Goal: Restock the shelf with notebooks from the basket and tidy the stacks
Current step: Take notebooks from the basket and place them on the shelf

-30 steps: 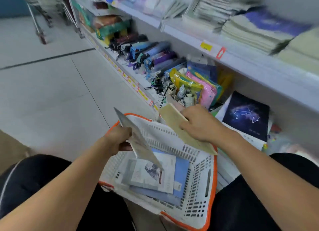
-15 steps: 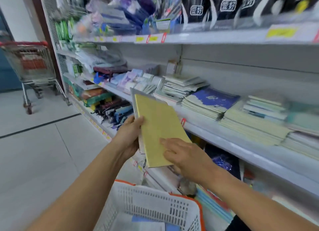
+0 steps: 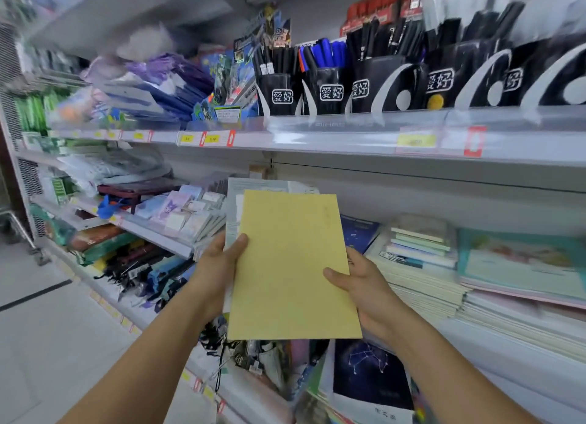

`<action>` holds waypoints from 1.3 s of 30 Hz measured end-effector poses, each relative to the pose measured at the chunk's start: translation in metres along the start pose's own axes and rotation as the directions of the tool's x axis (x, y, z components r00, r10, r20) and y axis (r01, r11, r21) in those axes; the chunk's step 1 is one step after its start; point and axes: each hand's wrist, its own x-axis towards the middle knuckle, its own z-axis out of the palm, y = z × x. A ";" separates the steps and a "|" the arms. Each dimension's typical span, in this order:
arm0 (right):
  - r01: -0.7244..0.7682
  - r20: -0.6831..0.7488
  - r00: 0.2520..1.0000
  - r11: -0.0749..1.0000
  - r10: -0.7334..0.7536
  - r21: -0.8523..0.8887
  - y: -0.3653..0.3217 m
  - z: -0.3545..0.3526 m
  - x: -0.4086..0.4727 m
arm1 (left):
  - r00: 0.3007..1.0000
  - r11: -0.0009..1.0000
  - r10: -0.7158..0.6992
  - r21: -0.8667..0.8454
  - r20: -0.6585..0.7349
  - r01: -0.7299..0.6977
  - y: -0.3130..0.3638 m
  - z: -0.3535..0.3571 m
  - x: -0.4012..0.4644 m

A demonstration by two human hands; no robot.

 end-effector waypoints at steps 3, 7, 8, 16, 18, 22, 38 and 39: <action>-0.003 -0.055 0.998 1.000 0.002 -0.014 0.001 -0.007 0.004 | 0.993 0.996 -0.070 -0.054 0.096 0.076 -0.012 0.005 0.002; -0.069 -0.055 0.996 0.997 0.068 -0.022 -0.002 -0.016 0.007 | 0.986 0.988 -0.109 -0.092 0.127 0.122 -0.032 0.009 0.007; -0.069 -0.049 0.997 0.997 0.068 -0.029 -0.002 -0.018 0.007 | 0.988 0.990 -0.109 -0.079 0.105 0.118 -0.035 0.010 0.008; -0.292 0.104 0.954 0.951 0.281 0.107 -0.010 -0.024 0.000 | 0.964 0.964 -0.264 0.030 0.025 0.263 -0.031 0.023 0.034; -0.295 0.048 0.955 0.943 0.291 0.155 -0.008 -0.020 0.001 | 0.936 0.939 -0.343 0.032 0.074 0.342 -0.029 0.025 0.039; -0.250 -0.101 0.953 0.931 0.285 0.264 -0.001 -0.012 0.008 | 0.889 0.902 -0.418 -0.035 0.187 0.431 -0.025 0.027 0.045; -0.172 -0.288 0.946 0.984 0.150 -0.054 0.016 -0.004 0.000 | 0.936 0.943 -0.332 0.048 0.115 0.328 -0.058 0.012 0.056; -0.159 -0.267 0.956 0.981 0.124 -0.115 0.016 -0.006 -0.001 | 0.935 0.943 -0.333 0.047 0.122 0.330 -0.058 0.011 0.057</action>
